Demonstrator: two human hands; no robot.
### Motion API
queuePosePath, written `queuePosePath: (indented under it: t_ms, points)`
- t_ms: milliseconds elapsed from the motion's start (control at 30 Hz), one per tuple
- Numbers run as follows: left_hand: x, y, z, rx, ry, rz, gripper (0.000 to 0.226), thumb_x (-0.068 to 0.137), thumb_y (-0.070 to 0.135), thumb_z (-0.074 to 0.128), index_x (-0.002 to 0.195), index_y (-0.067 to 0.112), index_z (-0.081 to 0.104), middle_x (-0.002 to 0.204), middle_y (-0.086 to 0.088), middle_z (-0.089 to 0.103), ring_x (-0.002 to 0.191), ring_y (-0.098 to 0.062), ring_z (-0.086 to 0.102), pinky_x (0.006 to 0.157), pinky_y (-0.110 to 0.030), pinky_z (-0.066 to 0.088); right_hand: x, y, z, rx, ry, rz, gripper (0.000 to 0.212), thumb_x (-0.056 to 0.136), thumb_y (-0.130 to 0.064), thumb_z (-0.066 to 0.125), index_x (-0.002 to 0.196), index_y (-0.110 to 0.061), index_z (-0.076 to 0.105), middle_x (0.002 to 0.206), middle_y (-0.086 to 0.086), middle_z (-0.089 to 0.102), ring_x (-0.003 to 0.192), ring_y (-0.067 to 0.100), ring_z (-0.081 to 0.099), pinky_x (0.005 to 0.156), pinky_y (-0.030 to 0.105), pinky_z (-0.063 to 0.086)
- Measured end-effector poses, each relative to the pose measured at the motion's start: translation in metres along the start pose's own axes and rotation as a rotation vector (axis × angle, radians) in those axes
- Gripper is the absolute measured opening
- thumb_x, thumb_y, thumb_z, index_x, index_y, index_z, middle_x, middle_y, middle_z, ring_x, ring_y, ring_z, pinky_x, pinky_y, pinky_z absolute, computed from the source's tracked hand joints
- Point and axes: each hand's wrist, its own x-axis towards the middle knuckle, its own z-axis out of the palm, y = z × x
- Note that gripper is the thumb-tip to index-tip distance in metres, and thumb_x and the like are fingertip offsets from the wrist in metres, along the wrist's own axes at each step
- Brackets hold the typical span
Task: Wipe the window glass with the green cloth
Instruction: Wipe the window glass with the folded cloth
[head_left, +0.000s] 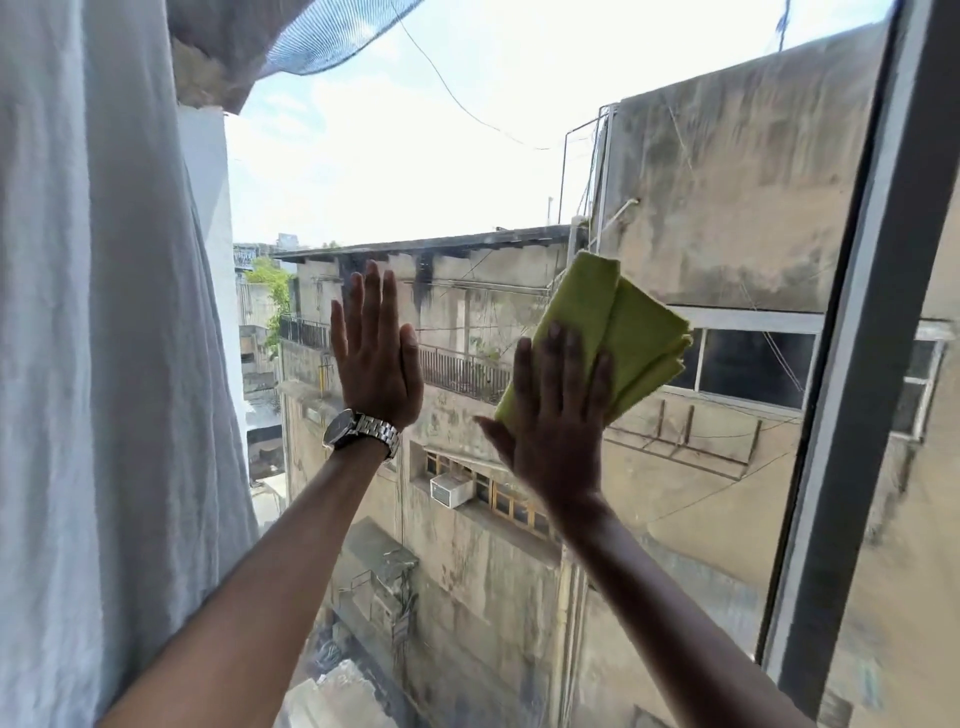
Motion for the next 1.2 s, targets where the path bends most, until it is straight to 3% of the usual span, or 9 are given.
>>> queuePosePath:
  t_ms: [100, 200, 433, 567, 667, 767, 867, 967, 1200]
  points:
    - [0.001, 0.002, -0.001, -0.012, 0.010, -0.002, 0.059, 0.103, 0.031, 0.021, 0.157, 0.011, 0.029, 0.167, -0.012, 0.027, 0.159, -0.016, 0.012, 0.132, -0.047, 0.009, -0.015, 0.059, -0.006, -0.017, 0.032, -0.050, 0.098, 0.098, -0.077, 0.034, 0.158, 0.000, 0.022, 0.165, 0.026, 0.014, 0.153, 0.043, 0.017, 0.120, 0.069, 0.023]
    - [0.003, 0.002, 0.000, -0.011, 0.017, -0.013, 0.058, 0.103, 0.033, 0.023, 0.157, 0.013, 0.030, 0.167, -0.011, 0.029, 0.158, -0.010, 0.008, 0.131, -0.045, 0.010, 0.033, 0.091, -0.016, -0.065, 0.039, 0.105, 0.104, 0.097, -0.080, 0.024, 0.158, 0.004, 0.014, 0.163, 0.032, 0.018, 0.152, 0.048, 0.016, 0.119, 0.070, 0.022]
    - [0.003, -0.002, 0.002, -0.033, 0.031, 0.007, 0.055, 0.104, 0.028, 0.026, 0.157, 0.013, 0.032, 0.166, -0.008, 0.030, 0.157, -0.019, 0.021, 0.129, -0.047, 0.019, 0.136, 0.031, -0.019, -0.017, 0.129, 0.314, 0.102, 0.087, -0.088, 0.021, 0.158, -0.016, 0.031, 0.161, 0.029, 0.029, 0.149, 0.049, 0.024, 0.118, 0.073, 0.017]
    - [0.001, -0.004, 0.002, -0.070, 0.077, 0.039, 0.054, 0.105, 0.024, 0.024, 0.156, 0.011, 0.032, 0.165, -0.010, 0.032, 0.157, -0.015, 0.020, 0.130, -0.048, 0.019, 0.072, -0.022, -0.006, 0.010, 0.080, 0.110, 0.095, 0.091, -0.082, 0.020, 0.157, -0.015, 0.035, 0.161, 0.028, 0.030, 0.149, 0.049, 0.024, 0.118, 0.074, 0.018]
    - [0.000, -0.003, 0.001, -0.062, 0.069, 0.057, 0.054, 0.104, 0.021, 0.026, 0.157, 0.009, 0.029, 0.166, -0.013, 0.030, 0.158, -0.021, 0.021, 0.130, -0.050, 0.017, -0.002, -0.024, 0.001, 0.036, 0.013, -0.093, 0.089, 0.096, -0.076, 0.035, 0.158, -0.013, 0.031, 0.163, 0.026, 0.023, 0.151, 0.048, 0.019, 0.121, 0.073, 0.010]
    - [0.001, 0.002, -0.003, -0.056, 0.060, 0.048, 0.054, 0.104, 0.021, 0.028, 0.157, 0.008, 0.027, 0.166, -0.015, 0.029, 0.157, -0.026, 0.022, 0.131, -0.050, 0.015, -0.035, 0.023, 0.003, 0.001, 0.059, -0.134, 0.098, 0.091, -0.071, 0.056, 0.155, -0.003, 0.030, 0.161, 0.027, 0.024, 0.152, 0.042, 0.023, 0.124, 0.067, 0.010]
    - [0.002, 0.004, -0.005, -0.070, 0.021, 0.029, 0.054, 0.104, 0.019, 0.029, 0.157, 0.007, 0.026, 0.166, -0.017, 0.027, 0.157, -0.028, 0.020, 0.131, -0.051, 0.010, -0.025, 0.083, -0.009, -0.070, 0.069, -0.014, 0.103, 0.093, -0.072, 0.050, 0.155, 0.006, 0.022, 0.161, 0.031, 0.024, 0.151, 0.045, 0.022, 0.122, 0.069, 0.018]
    - [0.002, -0.002, -0.010, -0.055, -0.059, 0.045, 0.054, 0.106, 0.020, 0.029, 0.158, 0.005, 0.023, 0.167, -0.019, 0.025, 0.158, -0.029, 0.018, 0.131, -0.051, 0.011, 0.021, 0.122, -0.027, -0.124, 0.070, 0.184, 0.103, 0.096, -0.072, 0.040, 0.156, 0.008, 0.020, 0.162, 0.032, 0.021, 0.152, 0.047, 0.017, 0.123, 0.067, 0.016]
    - [0.002, -0.019, -0.011, -0.008, -0.100, 0.146, 0.056, 0.106, 0.027, 0.027, 0.158, 0.005, 0.022, 0.166, -0.017, 0.026, 0.158, -0.023, 0.016, 0.131, -0.043, 0.017, 0.125, 0.068, -0.027, -0.050, 0.180, 0.471, 0.107, 0.094, -0.083, 0.034, 0.153, 0.007, 0.033, 0.160, 0.029, 0.032, 0.150, 0.045, 0.026, 0.121, 0.066, 0.019]
